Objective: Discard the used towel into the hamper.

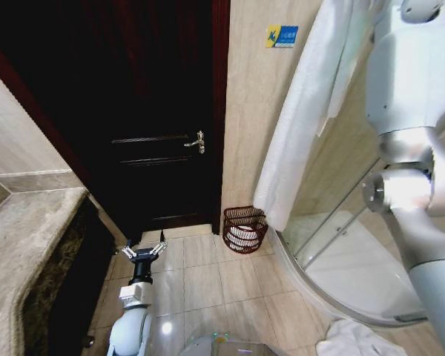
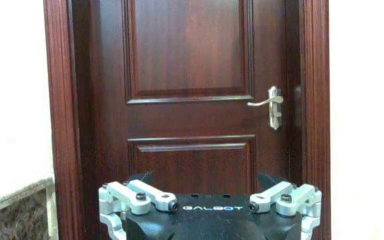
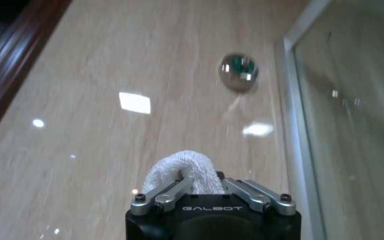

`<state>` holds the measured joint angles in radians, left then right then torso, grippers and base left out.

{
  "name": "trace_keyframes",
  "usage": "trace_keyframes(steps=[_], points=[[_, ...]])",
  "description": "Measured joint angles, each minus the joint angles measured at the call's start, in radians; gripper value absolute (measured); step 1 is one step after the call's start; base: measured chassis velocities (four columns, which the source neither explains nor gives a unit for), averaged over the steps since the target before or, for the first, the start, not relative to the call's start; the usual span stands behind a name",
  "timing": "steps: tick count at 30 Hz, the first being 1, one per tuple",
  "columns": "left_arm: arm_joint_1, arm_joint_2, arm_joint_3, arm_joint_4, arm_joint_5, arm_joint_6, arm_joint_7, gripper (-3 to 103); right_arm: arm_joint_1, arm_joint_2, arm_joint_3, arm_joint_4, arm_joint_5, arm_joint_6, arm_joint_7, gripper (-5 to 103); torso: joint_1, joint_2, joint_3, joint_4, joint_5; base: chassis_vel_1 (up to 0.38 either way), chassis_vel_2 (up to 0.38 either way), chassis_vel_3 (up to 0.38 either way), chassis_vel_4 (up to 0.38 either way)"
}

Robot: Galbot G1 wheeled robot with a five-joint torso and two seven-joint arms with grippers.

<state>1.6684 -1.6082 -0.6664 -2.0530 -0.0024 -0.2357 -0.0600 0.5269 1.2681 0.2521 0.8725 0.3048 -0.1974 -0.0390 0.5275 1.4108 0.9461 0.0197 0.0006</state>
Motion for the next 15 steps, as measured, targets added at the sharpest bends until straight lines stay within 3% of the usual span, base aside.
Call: trace_keyframes(steps=[15], points=[[0.000,0.000,-0.002,0.000,0.004,-0.012,0.001,100,-0.037,0.074,0.051,-0.050,-0.037,0.022,0.001,4,0.000,0.000,0.000,0.0003,-0.0013,0.000,0.000,0.000,0.000]])
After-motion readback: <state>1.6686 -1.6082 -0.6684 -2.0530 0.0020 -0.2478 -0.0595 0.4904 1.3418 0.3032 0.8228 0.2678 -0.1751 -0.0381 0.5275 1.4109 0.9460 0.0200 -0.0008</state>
